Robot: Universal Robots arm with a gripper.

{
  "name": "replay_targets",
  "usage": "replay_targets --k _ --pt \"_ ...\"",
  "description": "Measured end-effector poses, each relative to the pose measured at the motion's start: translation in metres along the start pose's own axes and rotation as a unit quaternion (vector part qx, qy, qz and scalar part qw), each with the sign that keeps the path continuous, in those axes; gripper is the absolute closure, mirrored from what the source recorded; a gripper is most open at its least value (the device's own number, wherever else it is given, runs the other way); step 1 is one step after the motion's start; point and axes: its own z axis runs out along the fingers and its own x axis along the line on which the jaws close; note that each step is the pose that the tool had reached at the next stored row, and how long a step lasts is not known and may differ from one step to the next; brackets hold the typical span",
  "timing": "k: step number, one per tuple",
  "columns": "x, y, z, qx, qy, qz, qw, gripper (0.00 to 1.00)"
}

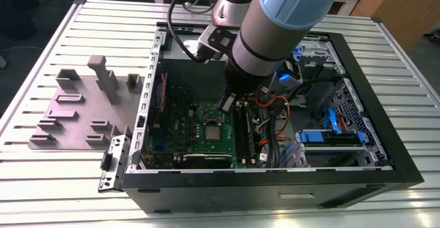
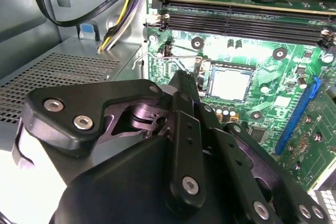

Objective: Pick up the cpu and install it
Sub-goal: 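Close the cpu cover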

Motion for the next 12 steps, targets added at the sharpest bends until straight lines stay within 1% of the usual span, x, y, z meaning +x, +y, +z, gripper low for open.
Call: replay_targets --k 5,12 --pt "0.0014 -0.0007 -0.0003 -0.0001 -0.0008 -0.001 1.00000 0.89" --pt "0.0022 -0.0011 -0.0005 -0.0001 -0.0009 -0.001 1.00000 0.89"
